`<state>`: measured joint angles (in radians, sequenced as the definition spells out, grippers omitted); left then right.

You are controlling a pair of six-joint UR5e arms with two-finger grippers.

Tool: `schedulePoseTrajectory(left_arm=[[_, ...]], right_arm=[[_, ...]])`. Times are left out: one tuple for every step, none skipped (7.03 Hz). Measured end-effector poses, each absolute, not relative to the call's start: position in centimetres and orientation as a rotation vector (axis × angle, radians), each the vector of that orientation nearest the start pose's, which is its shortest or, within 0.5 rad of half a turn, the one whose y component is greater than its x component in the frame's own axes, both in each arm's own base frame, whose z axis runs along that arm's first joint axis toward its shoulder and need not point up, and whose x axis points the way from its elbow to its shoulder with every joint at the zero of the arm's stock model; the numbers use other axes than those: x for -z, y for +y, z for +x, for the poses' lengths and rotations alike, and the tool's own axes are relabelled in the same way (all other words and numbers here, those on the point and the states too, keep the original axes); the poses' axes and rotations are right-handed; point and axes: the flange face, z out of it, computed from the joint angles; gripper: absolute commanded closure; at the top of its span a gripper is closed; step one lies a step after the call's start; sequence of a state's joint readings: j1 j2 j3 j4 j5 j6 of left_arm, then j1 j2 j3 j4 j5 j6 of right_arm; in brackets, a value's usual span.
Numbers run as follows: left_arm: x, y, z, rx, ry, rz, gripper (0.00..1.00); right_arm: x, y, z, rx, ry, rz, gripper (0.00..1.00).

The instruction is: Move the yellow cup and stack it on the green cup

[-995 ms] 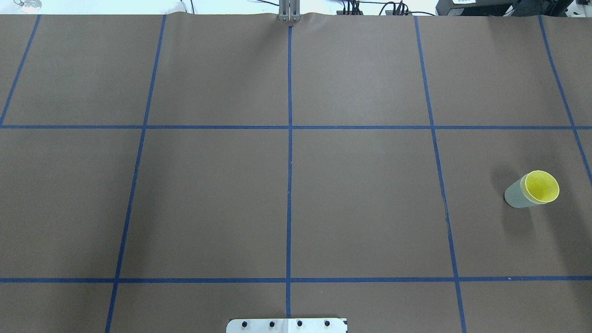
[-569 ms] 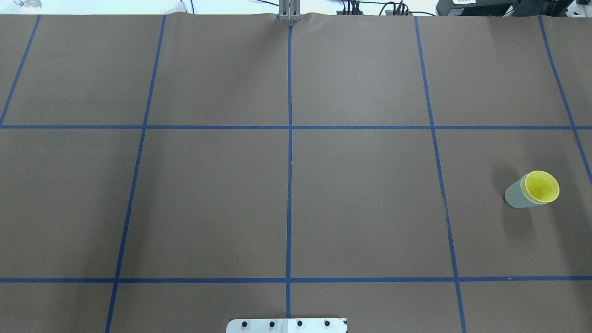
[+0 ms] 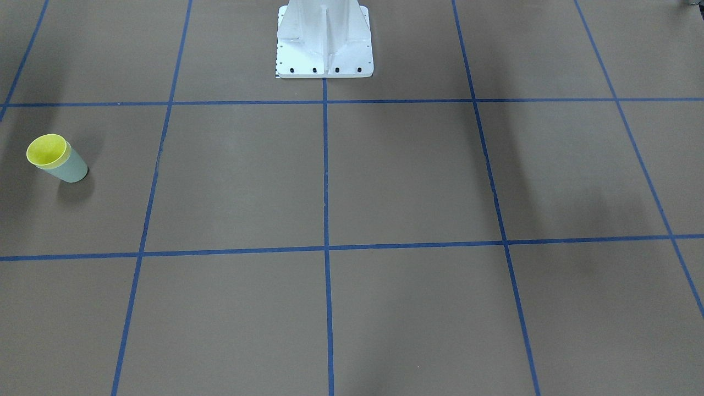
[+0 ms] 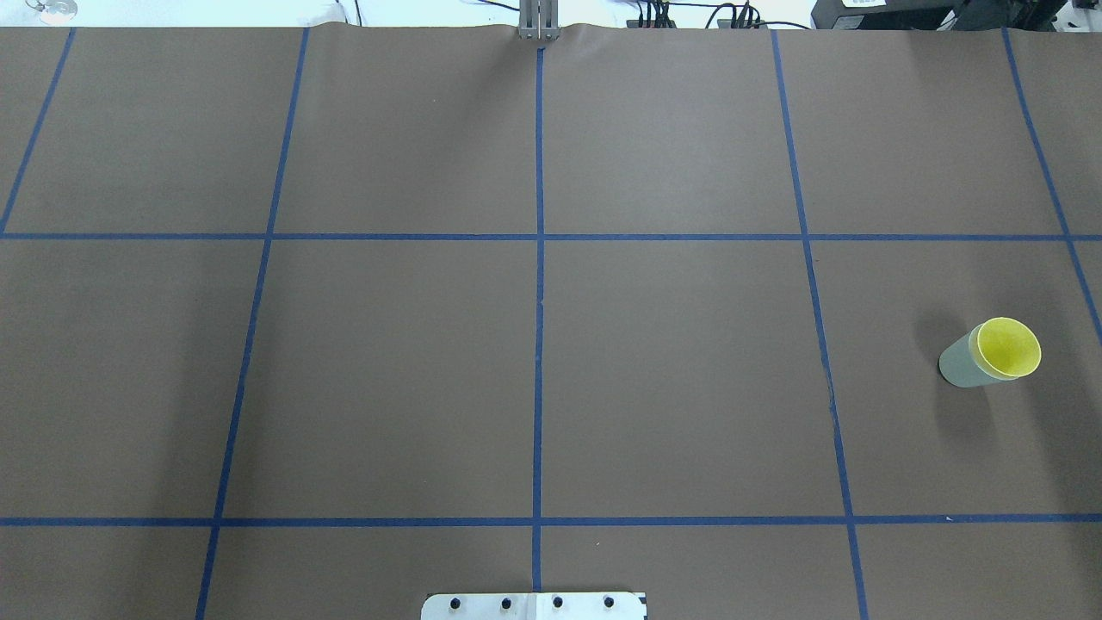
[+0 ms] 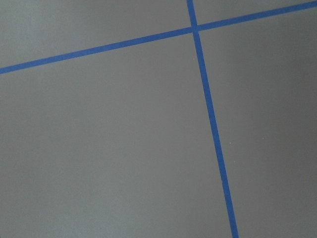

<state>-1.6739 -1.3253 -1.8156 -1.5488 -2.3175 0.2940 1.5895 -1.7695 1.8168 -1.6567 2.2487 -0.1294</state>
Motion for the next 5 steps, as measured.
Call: schedulePoseTrajectory(left_arm=[[-65.09,-37.87,-10.52,-0.176,0.736,0.127,0.00],[-64.98,-37.96,-10.55,-0.180,0.732,0.131,0.00],[-64.88,-38.02,-10.57,-0.183,0.730,0.134,0.00],[-64.84,-38.04,-10.57,-0.185,0.729,0.136,0.00],[-64.84,-38.05,-10.57,-0.185,0.729,0.136,0.00]], right_arm=[[-64.22,-40.29,7.83,0.093,-0.679,0.012,0.00],[-64.24,-40.26,7.83,0.093,-0.679,0.012,0.00],[-64.36,-40.22,7.83,0.092,-0.679,0.009,0.00],[-64.60,-40.20,7.83,0.090,-0.679,0.005,0.00],[-64.82,-40.22,7.83,0.089,-0.680,0.001,0.00]])
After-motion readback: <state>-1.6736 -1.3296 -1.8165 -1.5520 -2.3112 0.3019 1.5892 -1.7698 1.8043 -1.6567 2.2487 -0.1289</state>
